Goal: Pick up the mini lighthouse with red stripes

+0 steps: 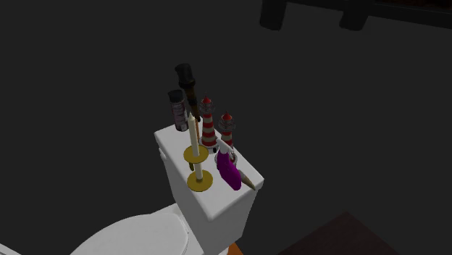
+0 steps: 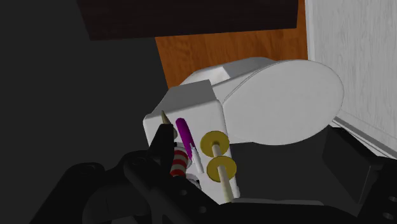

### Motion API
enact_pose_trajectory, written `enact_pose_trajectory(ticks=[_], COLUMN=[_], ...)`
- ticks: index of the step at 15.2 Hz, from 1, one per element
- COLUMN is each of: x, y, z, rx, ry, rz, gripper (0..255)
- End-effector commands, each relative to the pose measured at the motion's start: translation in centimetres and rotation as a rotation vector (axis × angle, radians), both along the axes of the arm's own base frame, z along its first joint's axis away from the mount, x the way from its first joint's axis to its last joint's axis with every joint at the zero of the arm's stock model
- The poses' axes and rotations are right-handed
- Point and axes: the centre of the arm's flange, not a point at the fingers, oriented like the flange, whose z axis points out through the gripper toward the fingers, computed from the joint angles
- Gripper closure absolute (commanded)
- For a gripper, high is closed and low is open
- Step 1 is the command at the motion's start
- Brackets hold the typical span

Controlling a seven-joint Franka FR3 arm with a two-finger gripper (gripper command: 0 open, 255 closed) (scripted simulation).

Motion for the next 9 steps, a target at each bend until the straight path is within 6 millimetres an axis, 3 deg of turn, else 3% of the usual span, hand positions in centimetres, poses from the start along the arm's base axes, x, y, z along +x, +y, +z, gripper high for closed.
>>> enact_pose_trajectory(ticks=[1, 9], x=[0.0, 9.7], y=[0.0, -3.2], z=[0.0, -6.1], rx=[0.0, 0.015], ry=[0.0, 0.094], rz=[0.0, 0.068], gripper=[0, 0])
